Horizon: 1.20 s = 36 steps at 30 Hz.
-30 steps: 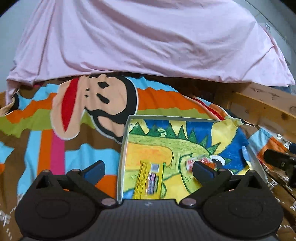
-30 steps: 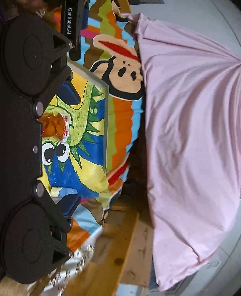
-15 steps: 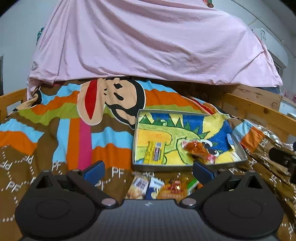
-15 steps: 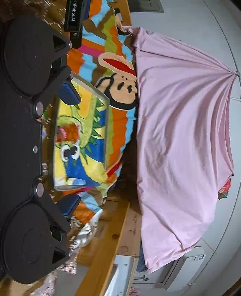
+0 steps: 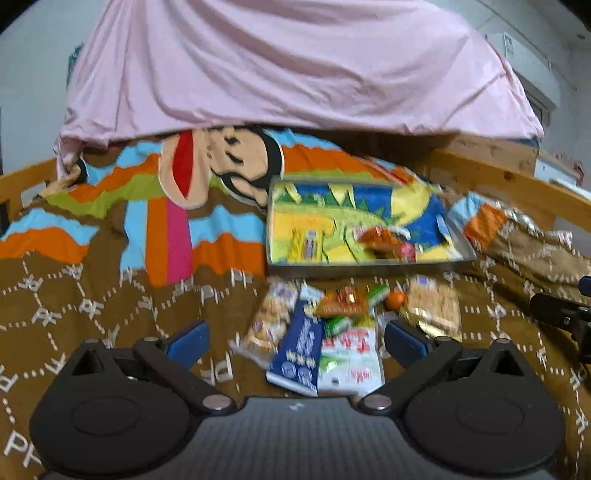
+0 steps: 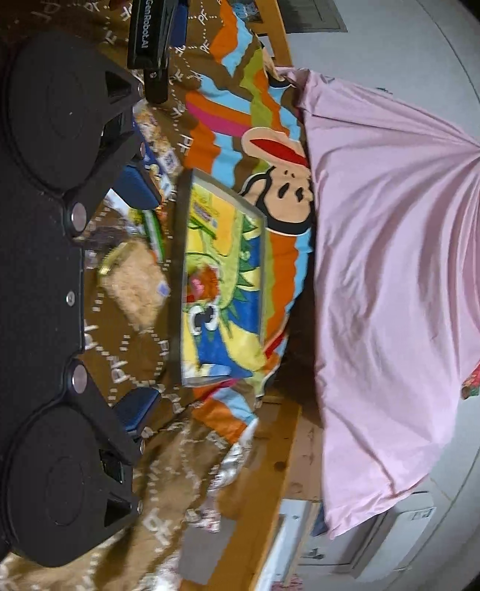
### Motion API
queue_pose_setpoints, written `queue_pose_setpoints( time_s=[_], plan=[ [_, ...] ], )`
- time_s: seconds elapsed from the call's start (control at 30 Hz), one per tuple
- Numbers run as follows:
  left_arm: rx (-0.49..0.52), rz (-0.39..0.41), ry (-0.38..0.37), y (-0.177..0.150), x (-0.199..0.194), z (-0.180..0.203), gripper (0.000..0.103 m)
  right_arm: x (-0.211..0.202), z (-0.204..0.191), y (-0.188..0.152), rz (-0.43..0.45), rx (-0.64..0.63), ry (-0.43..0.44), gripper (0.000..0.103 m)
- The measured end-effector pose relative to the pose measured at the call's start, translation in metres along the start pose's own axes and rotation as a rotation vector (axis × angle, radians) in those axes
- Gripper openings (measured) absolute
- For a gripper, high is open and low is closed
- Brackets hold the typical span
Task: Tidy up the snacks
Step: 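Withdraw both tools from the tray back over the remaining snacks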
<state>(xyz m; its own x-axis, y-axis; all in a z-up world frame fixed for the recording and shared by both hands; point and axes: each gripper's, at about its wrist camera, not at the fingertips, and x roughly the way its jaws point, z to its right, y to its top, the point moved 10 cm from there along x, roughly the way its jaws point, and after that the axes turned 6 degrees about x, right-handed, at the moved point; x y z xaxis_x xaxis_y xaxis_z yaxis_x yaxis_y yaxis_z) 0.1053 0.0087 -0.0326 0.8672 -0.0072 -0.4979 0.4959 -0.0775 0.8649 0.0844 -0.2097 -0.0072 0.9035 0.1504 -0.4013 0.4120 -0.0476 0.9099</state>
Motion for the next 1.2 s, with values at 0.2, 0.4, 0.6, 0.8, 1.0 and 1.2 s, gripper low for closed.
queue_pose_setpoints(
  time_s=[0.2,0.4,0.6,0.8,1.0,1.2],
  plan=[
    [-0.017,-0.066,-0.023,-0.019,0.005,0.001,0.103,0.003,-0.003,-0.032,-0.102,0.031,0.009,0.102],
    [-0.005,-0.087,-0.017,-0.029,0.006,0.001,0.103,0.009,-0.006,-0.041,-0.136,0.029,0.012,0.102],
    [-0.006,-0.121,-0.012,-0.037,0.01,0.0,0.103,0.014,-0.008,-0.052,-0.184,0.025,0.017,0.102],
    [0.001,-0.135,0.009,-0.04,0.011,-0.003,0.103,0.02,-0.013,-0.062,-0.233,0.003,0.027,0.102],
    [0.016,-0.153,0.026,-0.043,0.014,-0.007,0.102,0.024,-0.015,-0.066,-0.253,-0.007,0.035,0.102],
    [0.066,-0.176,0.019,-0.042,0.023,-0.009,0.103,0.033,-0.02,-0.064,-0.25,-0.01,0.063,0.102]
  ],
)
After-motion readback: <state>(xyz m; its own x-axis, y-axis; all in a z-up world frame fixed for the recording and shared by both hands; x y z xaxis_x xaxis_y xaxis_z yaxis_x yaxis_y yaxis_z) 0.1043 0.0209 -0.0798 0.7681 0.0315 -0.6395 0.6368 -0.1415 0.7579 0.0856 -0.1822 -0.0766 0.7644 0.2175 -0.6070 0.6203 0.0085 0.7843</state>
